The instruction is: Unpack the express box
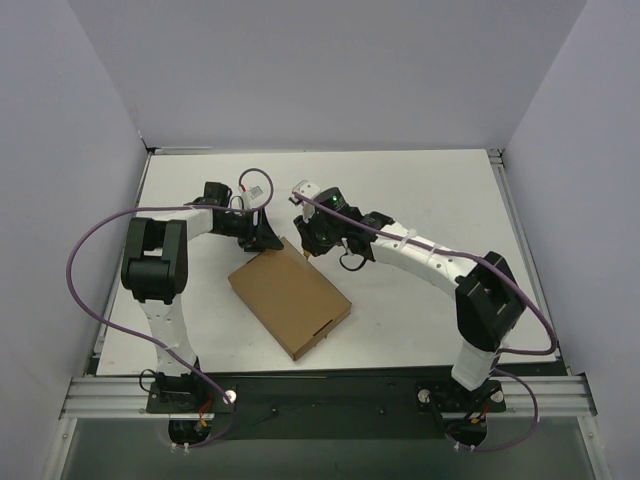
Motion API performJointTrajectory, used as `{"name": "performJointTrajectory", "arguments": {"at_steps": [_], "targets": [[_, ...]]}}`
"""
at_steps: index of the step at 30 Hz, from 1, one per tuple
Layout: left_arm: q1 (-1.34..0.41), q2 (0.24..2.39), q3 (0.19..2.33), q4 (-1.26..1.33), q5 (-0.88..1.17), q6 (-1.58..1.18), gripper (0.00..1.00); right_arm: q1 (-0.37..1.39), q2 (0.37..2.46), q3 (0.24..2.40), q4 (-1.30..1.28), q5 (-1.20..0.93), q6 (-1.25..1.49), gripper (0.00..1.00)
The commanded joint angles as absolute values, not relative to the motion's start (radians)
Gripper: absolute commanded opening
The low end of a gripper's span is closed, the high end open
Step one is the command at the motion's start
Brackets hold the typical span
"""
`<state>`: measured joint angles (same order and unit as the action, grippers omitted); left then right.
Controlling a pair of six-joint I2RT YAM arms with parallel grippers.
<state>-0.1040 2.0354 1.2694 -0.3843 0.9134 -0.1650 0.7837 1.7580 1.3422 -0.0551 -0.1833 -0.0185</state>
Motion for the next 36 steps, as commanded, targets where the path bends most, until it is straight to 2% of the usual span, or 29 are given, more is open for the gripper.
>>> {"name": "performJointTrajectory", "arguments": {"at_steps": [1, 27, 36], "targets": [[-0.118, 2.039, 1.232, -0.433, 0.798, -0.126, 0.62, 0.798, 1.643, 1.313, -0.126, -0.112, -0.015, 0.00], [-0.118, 2.022, 1.210, -0.433, 0.785, -0.118, 0.61, 0.799, 1.641, 1.275, -0.133, -0.149, 0.000, 0.00], [-0.118, 2.028, 1.218, -0.428, 0.781, -0.123, 0.61, 0.799, 1.654, 1.261, -0.106, -0.124, 0.080, 0.00]]}}
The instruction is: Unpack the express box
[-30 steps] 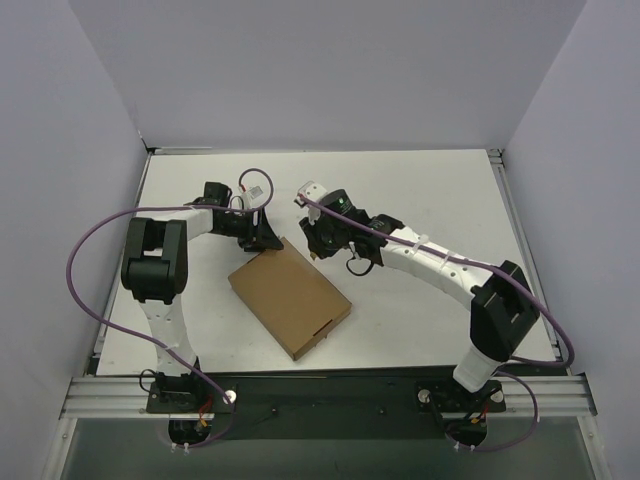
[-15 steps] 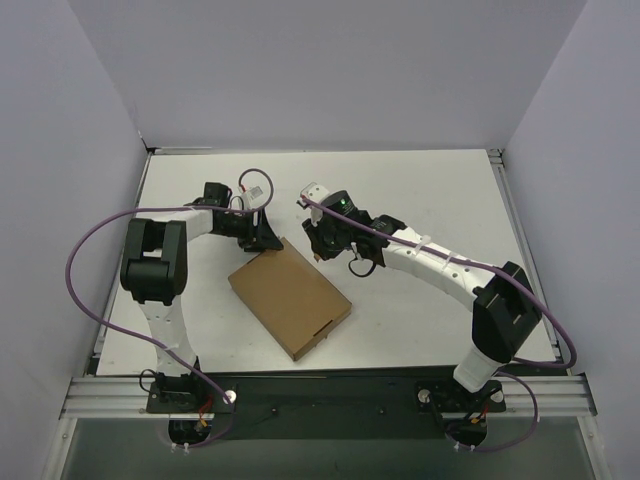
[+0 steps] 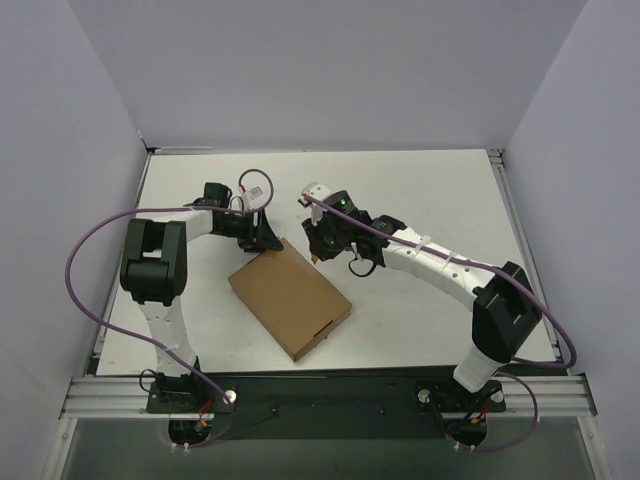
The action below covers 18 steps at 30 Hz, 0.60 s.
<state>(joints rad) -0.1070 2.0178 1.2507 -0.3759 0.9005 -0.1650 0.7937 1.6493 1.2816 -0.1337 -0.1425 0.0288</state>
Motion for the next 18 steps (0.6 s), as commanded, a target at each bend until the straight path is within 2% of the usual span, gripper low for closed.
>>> {"name": "performJointTrajectory", "arguments": {"at_steps": [1, 18], "targets": [[-0.118, 2.028, 1.218, -0.428, 0.781, -0.123, 0.61, 0.799, 1.657, 1.259, -0.100, -0.112, 0.083, 0.00], [-0.117, 2.031, 1.213, -0.426, 0.781, -0.124, 0.61, 0.808, 1.667, 1.250, -0.064, -0.104, 0.084, 0.00]]}}
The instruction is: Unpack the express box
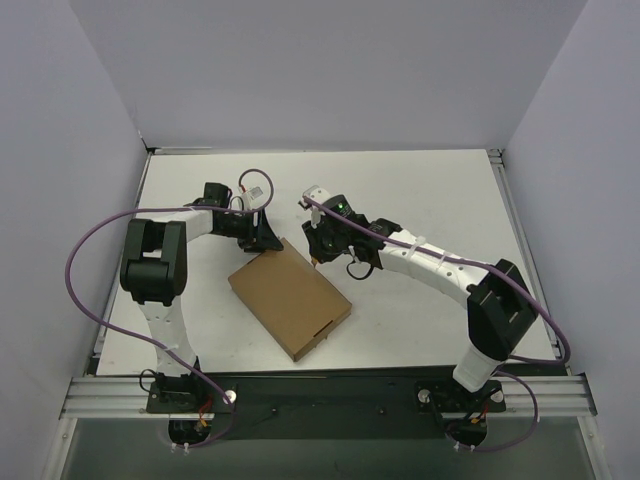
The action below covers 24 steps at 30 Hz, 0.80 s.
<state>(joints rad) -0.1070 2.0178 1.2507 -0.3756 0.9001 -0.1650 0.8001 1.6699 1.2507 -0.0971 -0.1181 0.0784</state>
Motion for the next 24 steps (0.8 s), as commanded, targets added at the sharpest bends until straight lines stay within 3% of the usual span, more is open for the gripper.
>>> {"name": "performJointTrajectory", "arguments": {"at_steps": [1, 24], "targets": [[-0.115, 2.029, 1.213, -0.426, 0.781, -0.124, 0.61, 0.811, 1.669, 1.249, -0.066, -0.106, 0.083, 0.00], [-0.098, 2.045, 1.227, -0.417, 0.764, -0.138, 0.60, 0.813, 1.654, 1.246, -0.175, -0.127, 0.097, 0.00]]}}
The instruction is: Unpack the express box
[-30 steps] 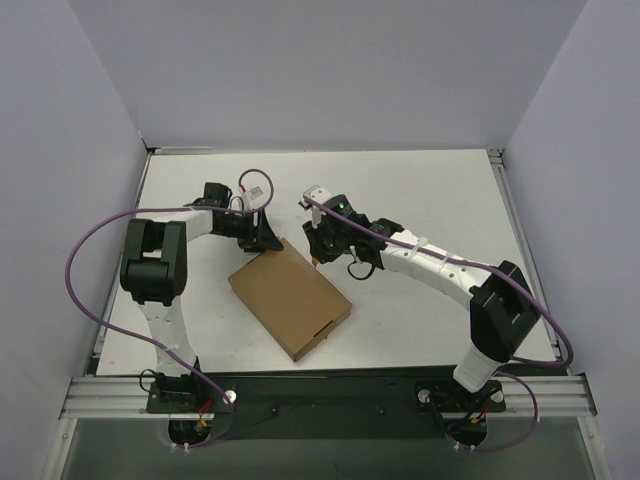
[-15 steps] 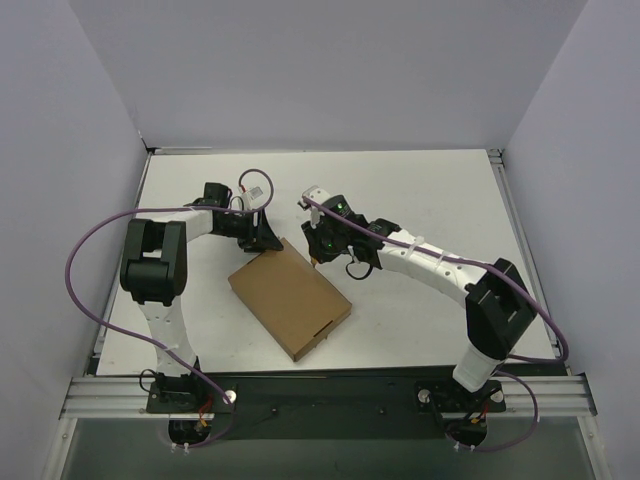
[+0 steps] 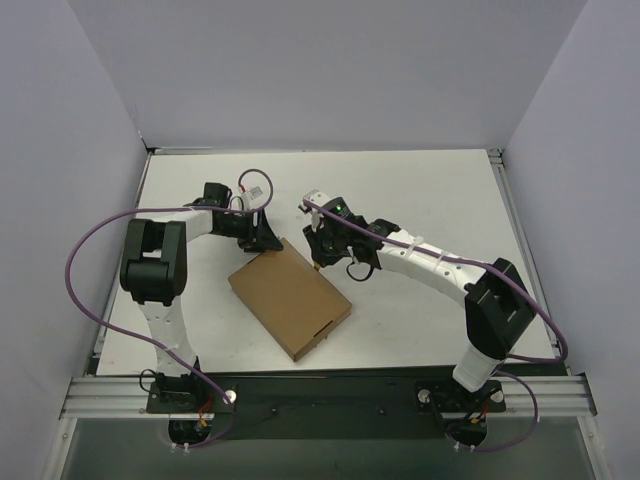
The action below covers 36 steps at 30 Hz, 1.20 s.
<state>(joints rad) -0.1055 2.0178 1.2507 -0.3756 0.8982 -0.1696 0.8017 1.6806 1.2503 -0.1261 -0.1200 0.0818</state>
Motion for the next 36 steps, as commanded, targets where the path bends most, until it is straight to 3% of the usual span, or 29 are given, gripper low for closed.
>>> {"name": "performJointTrajectory", "arguments": {"at_steps": [1, 36], "targets": [[-0.097, 2.046, 1.229, -0.419, 0.764, -0.138, 0.60, 0.813, 1.654, 1.244, -0.187, -0.129, 0.097, 0.00], [-0.103, 2.046, 1.233, -0.425, 0.773, -0.129, 0.58, 0.793, 1.601, 1.243, -0.113, -0.144, 0.106, 0.00]]}}
